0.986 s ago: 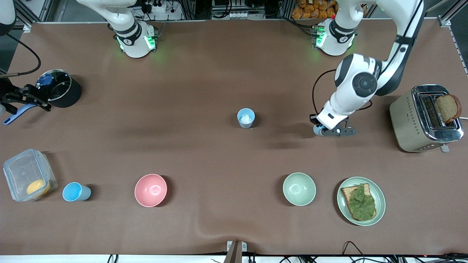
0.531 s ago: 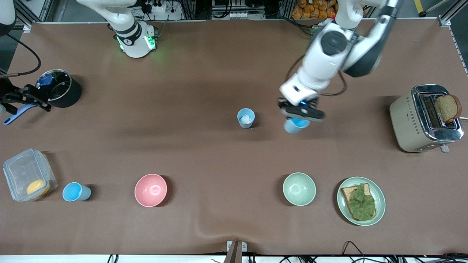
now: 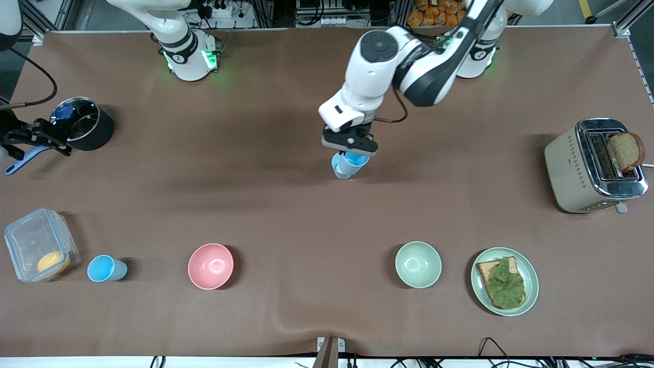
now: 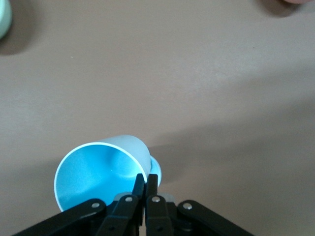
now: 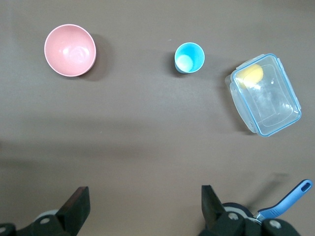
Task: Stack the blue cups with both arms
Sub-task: 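Carry the held cup with the left gripper over the placed cup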
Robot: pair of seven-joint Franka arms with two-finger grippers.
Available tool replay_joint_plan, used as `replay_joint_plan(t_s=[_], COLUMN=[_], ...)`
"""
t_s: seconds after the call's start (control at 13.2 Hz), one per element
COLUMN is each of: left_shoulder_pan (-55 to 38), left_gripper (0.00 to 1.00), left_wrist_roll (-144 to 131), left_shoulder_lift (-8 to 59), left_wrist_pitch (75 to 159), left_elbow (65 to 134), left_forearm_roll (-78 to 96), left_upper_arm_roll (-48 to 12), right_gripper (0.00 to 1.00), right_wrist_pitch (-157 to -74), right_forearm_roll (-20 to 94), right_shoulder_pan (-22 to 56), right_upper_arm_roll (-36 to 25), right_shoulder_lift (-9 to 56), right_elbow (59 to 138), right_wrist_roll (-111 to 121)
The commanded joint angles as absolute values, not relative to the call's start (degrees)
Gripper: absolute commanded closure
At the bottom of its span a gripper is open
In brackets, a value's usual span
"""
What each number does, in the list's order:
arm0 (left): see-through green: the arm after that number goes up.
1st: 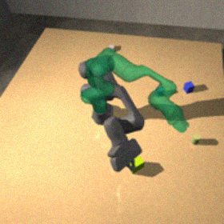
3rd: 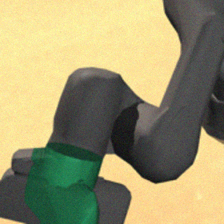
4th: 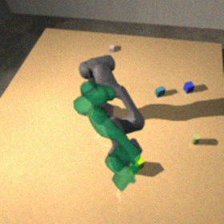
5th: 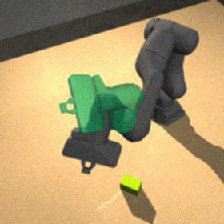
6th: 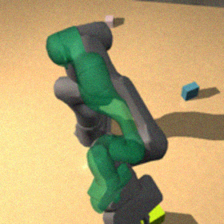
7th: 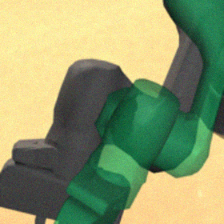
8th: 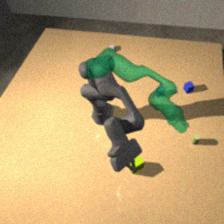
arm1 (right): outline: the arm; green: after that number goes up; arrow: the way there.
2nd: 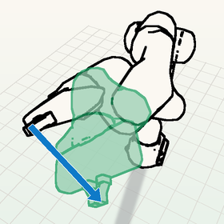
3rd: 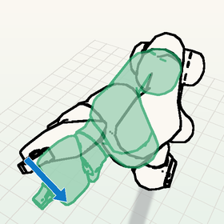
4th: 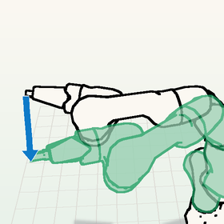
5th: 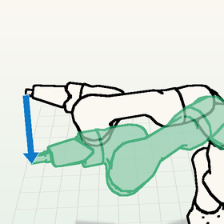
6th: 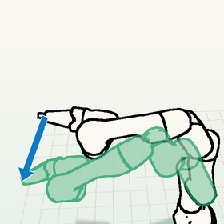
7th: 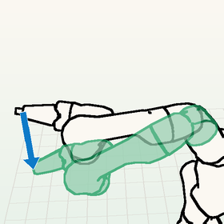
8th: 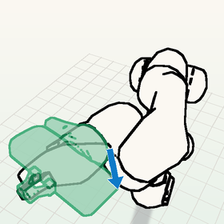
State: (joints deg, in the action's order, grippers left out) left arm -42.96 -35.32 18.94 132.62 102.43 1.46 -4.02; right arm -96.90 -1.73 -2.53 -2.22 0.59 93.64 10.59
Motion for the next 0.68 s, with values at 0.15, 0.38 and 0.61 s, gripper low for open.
replay_joint_plan(t_s=[0.15, 0.38, 0.61], left_shoulder_pan=[-45.1, -45.6, -47.9], left_gripper=[1.00, 1.00, 1.00], left_wrist_roll=[-37.4, -39.3, -43.6], left_shoulder_lift=[21.6, 22.1, 23.6], left_wrist_pitch=[131.4, 131.4, 131.4], left_elbow=[100.1, 101.7, 102.0], left_forearm_roll=[2.9, 3.0, 3.0], left_upper_arm_roll=[-1.7, -1.7, -1.7], right_gripper=[0.00, 0.00, 0.00], right_wrist_pitch=[-96.7, -96.6, -96.6], right_forearm_roll=[-2.5, -2.5, -2.2], right_shoulder_pan=[-3.6, -3.6, -3.7], right_upper_arm_roll=[-1.8, -1.8, -1.8], right_shoulder_lift=[0.7, 0.7, 0.7], right_elbow=[93.5, 93.5, 93.5], right_wrist_roll=[10.9, 10.9, 10.9])
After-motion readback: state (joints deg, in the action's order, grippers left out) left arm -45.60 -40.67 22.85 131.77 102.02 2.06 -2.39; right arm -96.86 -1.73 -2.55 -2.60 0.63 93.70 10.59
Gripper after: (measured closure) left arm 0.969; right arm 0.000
